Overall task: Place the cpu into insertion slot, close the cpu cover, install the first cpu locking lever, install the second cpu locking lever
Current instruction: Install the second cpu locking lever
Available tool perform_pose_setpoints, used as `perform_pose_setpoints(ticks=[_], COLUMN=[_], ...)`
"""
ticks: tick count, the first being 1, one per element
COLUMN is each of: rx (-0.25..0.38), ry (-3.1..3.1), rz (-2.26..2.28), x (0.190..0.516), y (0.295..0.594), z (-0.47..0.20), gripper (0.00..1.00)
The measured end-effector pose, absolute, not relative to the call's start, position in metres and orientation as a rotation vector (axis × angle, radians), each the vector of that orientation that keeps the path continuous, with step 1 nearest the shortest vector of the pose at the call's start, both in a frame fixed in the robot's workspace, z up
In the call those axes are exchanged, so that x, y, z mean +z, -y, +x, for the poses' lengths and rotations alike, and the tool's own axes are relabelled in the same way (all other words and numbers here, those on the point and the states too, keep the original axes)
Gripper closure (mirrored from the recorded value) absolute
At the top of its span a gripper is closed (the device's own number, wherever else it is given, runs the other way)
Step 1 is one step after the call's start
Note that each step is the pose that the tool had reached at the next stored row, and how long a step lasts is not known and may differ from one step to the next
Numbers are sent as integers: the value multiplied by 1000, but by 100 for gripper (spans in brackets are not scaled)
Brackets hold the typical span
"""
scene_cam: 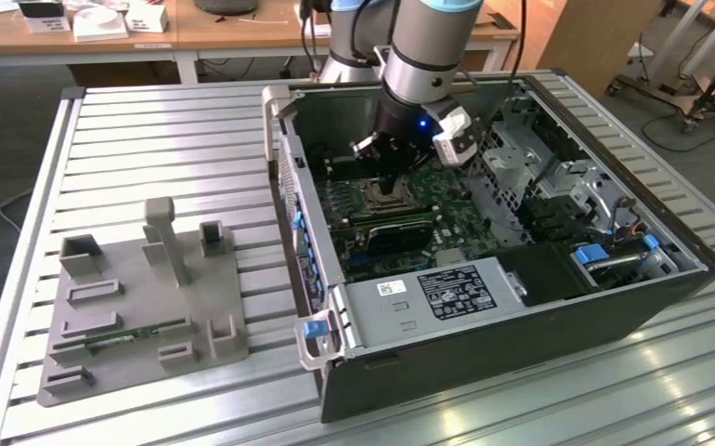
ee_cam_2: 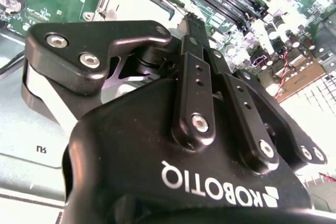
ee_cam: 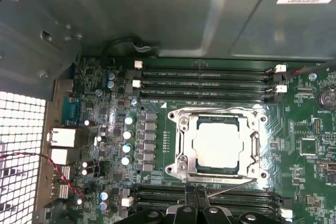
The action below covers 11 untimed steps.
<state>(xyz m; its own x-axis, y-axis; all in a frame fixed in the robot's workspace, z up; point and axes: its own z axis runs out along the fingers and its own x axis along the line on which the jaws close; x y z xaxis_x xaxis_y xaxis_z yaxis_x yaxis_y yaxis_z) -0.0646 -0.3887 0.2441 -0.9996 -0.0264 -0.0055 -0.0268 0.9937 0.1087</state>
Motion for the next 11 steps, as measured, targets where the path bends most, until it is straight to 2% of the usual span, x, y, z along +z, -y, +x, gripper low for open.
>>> perform_pose_setpoints(ticks=[11], rx=[171], ry=[-3140], rz=[-41], x=[226], y=[391], z=[-73], gripper=[90])
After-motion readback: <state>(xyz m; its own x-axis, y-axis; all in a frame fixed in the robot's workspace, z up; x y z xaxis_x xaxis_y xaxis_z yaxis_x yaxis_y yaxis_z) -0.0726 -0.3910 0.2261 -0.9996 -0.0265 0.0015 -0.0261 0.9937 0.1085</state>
